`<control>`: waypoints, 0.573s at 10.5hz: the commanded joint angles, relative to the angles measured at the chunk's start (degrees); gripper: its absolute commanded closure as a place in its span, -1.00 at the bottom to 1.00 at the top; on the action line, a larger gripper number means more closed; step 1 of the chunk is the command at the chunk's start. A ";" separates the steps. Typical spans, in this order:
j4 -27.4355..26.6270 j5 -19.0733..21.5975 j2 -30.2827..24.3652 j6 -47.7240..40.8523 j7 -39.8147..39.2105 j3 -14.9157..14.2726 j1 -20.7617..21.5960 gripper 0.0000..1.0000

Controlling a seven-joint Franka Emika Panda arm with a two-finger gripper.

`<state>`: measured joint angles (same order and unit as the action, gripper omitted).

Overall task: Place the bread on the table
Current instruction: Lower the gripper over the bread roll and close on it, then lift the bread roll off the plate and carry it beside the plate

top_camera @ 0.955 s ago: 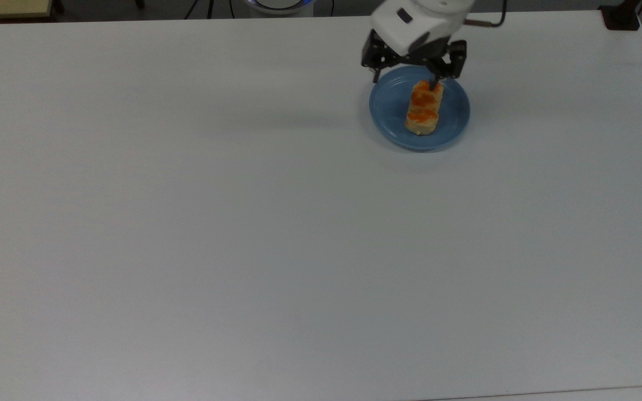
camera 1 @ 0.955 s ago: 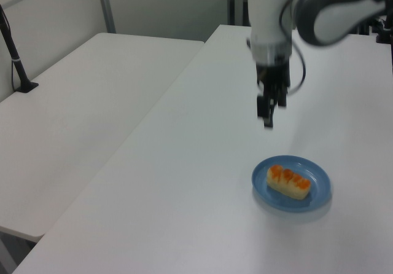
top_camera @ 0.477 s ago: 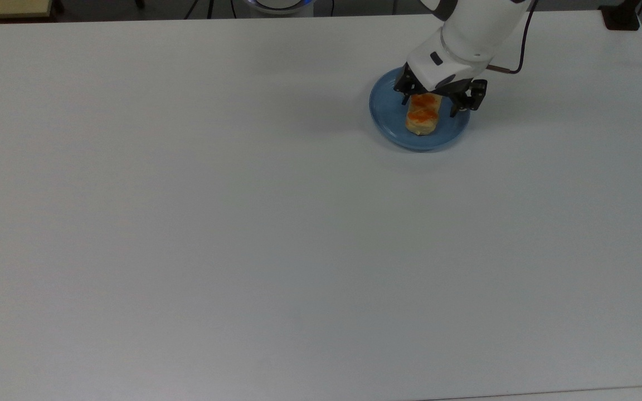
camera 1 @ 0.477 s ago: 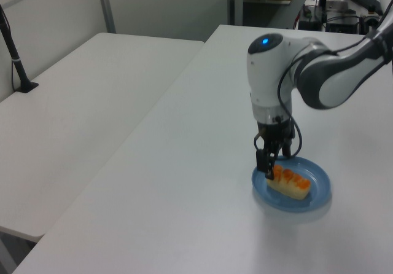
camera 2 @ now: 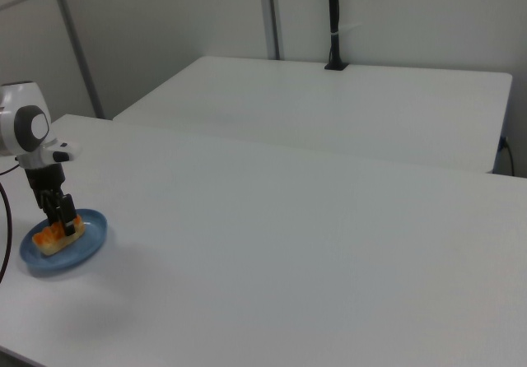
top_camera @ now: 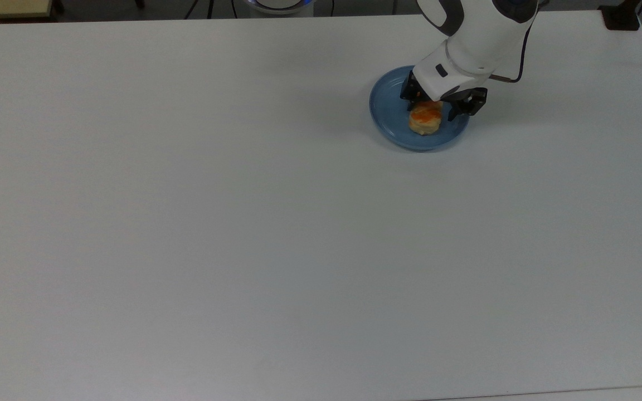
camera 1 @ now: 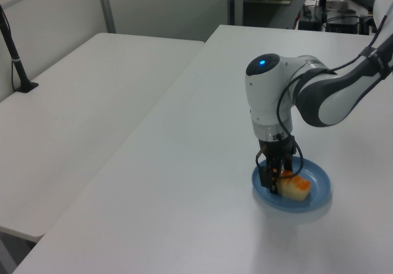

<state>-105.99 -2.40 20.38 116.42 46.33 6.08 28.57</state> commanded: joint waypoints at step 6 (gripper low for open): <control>-0.80 -1.38 -7.97 -7.25 -10.88 -0.46 -3.94 0.23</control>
<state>-106.29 -3.33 18.10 113.83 42.48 5.95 27.76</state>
